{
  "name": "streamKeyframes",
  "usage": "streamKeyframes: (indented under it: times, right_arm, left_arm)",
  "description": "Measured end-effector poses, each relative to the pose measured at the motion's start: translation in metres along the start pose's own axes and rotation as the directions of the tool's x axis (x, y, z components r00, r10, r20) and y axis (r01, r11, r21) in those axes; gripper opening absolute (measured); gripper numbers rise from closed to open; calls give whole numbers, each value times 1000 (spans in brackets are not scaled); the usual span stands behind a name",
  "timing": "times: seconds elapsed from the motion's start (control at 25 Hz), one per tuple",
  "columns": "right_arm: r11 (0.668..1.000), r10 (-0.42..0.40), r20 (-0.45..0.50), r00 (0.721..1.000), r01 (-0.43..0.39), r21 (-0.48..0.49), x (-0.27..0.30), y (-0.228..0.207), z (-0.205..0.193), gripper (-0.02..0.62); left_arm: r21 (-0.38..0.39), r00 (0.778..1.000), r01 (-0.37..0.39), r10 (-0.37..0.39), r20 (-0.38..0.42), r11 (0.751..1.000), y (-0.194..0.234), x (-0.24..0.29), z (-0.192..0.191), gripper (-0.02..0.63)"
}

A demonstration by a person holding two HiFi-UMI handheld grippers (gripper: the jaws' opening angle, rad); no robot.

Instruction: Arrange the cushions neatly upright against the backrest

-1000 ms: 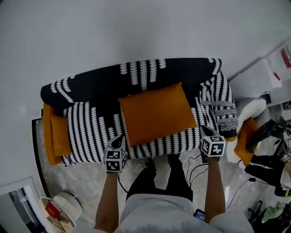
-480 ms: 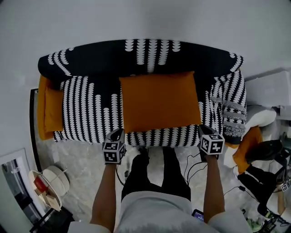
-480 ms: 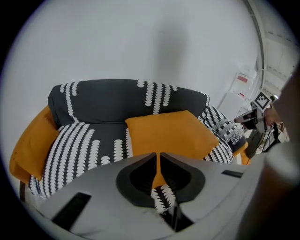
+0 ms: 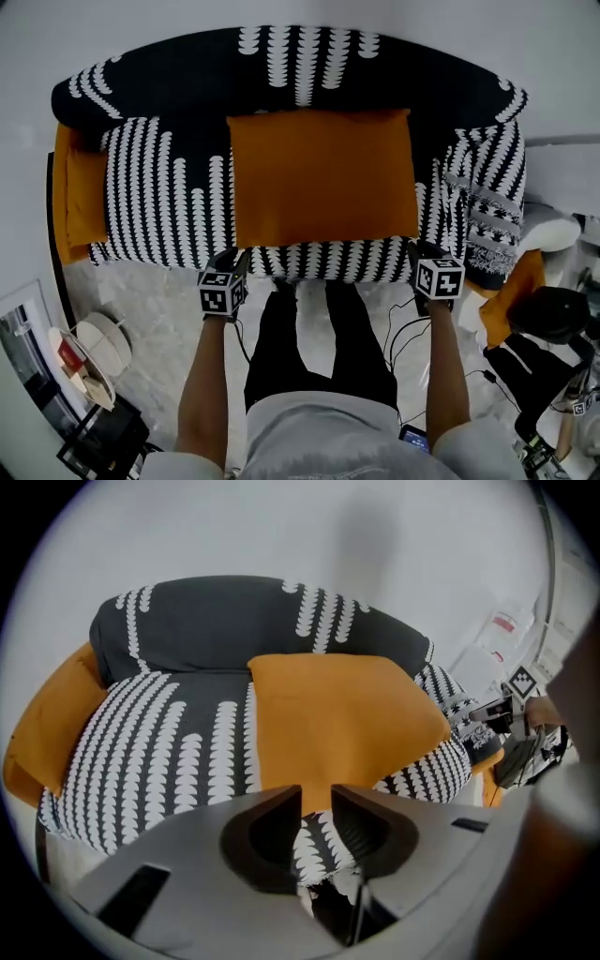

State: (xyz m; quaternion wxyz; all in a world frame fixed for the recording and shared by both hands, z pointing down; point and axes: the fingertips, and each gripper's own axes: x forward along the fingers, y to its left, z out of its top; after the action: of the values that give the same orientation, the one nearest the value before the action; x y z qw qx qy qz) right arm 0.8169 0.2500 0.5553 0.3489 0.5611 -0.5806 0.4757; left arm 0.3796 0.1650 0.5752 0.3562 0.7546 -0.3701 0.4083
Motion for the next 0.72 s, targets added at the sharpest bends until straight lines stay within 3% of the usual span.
streamKeyframes:
  times: [0.24, 0.44, 0.72]
  right_arm:
    - [999, -38, -44, 998, 37, -14, 31, -26, -18, 98]
    - [999, -46, -59, 997, 44, -26, 62, -47, -26, 123]
    - [998, -40, -82, 996, 36, -53, 84, -58, -35, 123]
  left_arm:
    - [-20, 998, -17, 16, -53, 1000, 17, 24, -27, 158]
    - [-34, 999, -4, 2, -52, 999, 24, 45, -32, 187]
    - [-3, 995, -23, 23, -96, 1000, 30, 60, -50, 201]
